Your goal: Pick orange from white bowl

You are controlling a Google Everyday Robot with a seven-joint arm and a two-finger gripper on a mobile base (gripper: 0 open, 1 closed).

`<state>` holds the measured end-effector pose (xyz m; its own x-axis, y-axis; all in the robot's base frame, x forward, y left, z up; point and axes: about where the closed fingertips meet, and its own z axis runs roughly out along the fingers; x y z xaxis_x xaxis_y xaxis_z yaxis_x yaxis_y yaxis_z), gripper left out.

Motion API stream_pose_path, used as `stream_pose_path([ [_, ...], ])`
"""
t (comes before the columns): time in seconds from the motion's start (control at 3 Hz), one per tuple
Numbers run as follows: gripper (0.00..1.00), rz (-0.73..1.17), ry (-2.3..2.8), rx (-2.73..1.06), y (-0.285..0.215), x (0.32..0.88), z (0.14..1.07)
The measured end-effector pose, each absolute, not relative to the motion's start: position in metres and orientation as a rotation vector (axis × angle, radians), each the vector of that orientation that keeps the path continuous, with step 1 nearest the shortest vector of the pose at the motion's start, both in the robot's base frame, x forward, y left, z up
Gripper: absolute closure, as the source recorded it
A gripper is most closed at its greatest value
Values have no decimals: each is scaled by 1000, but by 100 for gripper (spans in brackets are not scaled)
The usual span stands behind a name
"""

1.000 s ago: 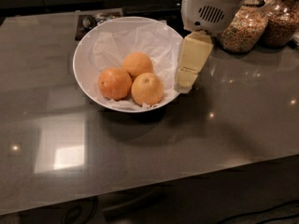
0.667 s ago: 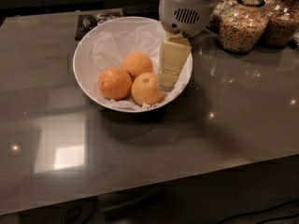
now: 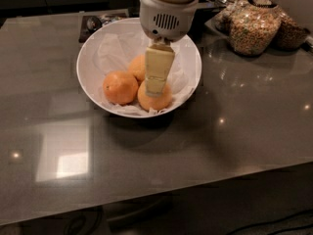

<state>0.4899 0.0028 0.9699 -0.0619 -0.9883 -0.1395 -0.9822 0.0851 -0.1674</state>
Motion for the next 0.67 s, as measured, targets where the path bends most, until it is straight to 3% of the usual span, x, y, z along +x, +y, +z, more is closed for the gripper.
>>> stream_pose_path([
  [0.67,26,5,2164,-2025,16,503,950],
])
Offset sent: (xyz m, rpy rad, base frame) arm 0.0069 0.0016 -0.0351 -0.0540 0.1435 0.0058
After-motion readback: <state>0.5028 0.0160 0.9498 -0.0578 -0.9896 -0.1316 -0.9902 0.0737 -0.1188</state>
